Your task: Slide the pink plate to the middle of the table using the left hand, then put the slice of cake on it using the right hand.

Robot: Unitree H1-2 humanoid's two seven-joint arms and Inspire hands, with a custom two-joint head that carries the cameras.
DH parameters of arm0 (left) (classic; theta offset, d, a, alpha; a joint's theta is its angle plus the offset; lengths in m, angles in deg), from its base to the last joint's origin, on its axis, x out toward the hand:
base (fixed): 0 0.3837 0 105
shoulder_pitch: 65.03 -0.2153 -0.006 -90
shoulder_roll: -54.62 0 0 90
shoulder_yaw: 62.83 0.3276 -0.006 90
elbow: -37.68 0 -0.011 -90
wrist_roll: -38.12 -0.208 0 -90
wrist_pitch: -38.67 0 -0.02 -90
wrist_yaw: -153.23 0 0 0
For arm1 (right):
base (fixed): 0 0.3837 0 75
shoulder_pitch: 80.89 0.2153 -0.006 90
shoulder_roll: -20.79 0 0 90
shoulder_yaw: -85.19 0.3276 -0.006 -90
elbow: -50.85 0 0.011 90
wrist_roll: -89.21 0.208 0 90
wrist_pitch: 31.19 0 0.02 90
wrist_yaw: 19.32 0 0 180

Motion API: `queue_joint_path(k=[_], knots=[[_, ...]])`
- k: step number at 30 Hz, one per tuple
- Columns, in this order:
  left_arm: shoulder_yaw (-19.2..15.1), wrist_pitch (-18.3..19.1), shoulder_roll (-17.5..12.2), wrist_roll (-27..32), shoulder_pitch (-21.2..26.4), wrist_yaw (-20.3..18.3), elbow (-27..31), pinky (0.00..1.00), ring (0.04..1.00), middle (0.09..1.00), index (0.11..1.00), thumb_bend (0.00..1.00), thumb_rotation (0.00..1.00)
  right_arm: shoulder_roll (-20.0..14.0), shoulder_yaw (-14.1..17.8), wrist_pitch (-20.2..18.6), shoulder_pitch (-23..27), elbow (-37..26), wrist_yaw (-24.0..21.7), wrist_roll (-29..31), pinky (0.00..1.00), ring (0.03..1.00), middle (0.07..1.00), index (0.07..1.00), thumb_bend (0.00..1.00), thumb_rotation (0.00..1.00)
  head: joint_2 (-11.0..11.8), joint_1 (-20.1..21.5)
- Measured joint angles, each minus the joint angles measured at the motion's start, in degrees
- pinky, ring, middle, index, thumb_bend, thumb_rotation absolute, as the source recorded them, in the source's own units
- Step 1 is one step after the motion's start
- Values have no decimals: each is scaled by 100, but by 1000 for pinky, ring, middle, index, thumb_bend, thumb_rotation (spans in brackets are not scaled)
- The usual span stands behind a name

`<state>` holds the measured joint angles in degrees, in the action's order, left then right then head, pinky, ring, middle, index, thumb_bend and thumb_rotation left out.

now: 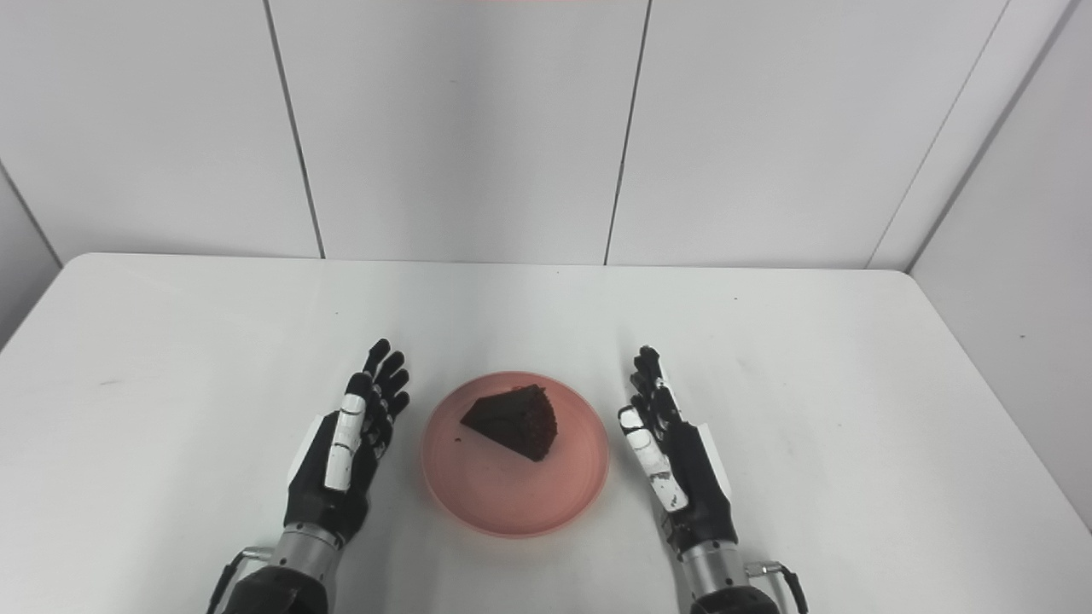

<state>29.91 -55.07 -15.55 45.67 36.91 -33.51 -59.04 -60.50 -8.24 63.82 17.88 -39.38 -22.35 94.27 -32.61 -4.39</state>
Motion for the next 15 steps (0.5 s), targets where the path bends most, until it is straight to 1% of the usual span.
queue_joint_path(k=[4, 9, 13, 15], knots=[[-4, 48, 0, -27, -2, 31, 17, 1000, 1000, 1000, 1000, 648, 993, 66, 28, 1, 15, 74, 14, -118, 1000, 1000, 1000, 1000, 564, 827, 0, 35], [-2, 201, -23, -27, -7, 44, 51, 1000, 1000, 1000, 1000, 627, 1000, 104, 103, 4, 126, 372, 55, -219, 1000, 999, 1000, 1000, 594, 831, -9, 105], [-8, 294, -63, 9, -11, 17, 102, 1000, 1000, 1000, 1000, 622, 1000, 163, 147, 38, 202, 426, 108, -304, 1000, 994, 1000, 1000, 599, 829, -9, 158], [-10, 303, -90, 22, -11, -16, 108, 1000, 1000, 1000, 1000, 618, 1000, 191, 165, 56, 234, 477, 116, -335, 1000, 991, 999, 1000, 622, 824, -9, 167]])
